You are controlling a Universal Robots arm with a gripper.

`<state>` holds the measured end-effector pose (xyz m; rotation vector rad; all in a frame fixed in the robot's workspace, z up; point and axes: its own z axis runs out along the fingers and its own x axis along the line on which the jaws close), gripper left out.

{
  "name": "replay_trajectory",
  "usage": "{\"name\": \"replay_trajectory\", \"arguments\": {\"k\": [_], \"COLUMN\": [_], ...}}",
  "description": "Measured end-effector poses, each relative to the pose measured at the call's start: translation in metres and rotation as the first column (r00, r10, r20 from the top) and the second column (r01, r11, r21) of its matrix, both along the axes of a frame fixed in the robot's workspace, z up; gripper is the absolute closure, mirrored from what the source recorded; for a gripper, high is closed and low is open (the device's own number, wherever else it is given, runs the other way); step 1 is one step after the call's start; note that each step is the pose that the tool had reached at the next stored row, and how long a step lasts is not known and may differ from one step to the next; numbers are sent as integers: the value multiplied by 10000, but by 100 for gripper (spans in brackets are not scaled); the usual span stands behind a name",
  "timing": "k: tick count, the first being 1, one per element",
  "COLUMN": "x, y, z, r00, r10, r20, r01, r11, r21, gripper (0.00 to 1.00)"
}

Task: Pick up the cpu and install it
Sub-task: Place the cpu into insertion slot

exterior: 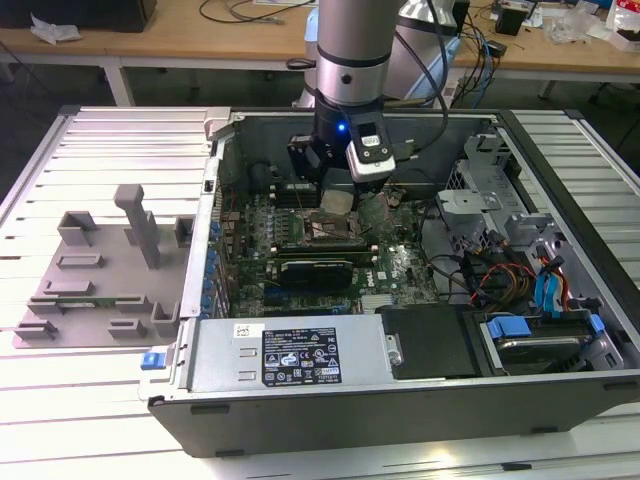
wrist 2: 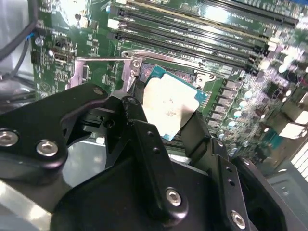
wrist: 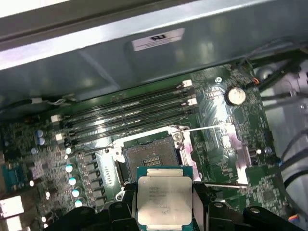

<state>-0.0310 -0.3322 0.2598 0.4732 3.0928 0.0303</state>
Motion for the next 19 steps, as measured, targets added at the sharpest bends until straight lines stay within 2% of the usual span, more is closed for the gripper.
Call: {"name": "replay_trajectory", "arguments": {"k": [2,3,6,8,9,10,11,13,15,16,18,19], "x": [0,0,0,0,0,0,0,0,0,0,0,0], "y": [0,0,0,0,0,0,0,0,0,0,0,0], "z": [-1,-3,-6,-8,-9,-11,-12,-14,-17,-18,-20,-20], "r00": [9994,9966,9860,9805,9739,9642,9520,9386,9121,8974,8640,8557], "r10": [-353,-822,-1667,-1963,-2270,-2651,-3060,-3451,-4100,-4412,-5035,-5175], "r20": [1,0,0,1,0,1,0,0,1,0,1,1], "r01": [353,822,1667,1963,2270,2651,3060,3451,4100,4412,5035,5175], "r11": [9994,9966,9860,9805,9739,9642,9520,9386,9121,8974,8640,8557], "r21": [0,0,0,0,0,0,0,0,0,0,0,0], "gripper": [45,45,45,45,45,45,45,45,45,45,45,45]}}
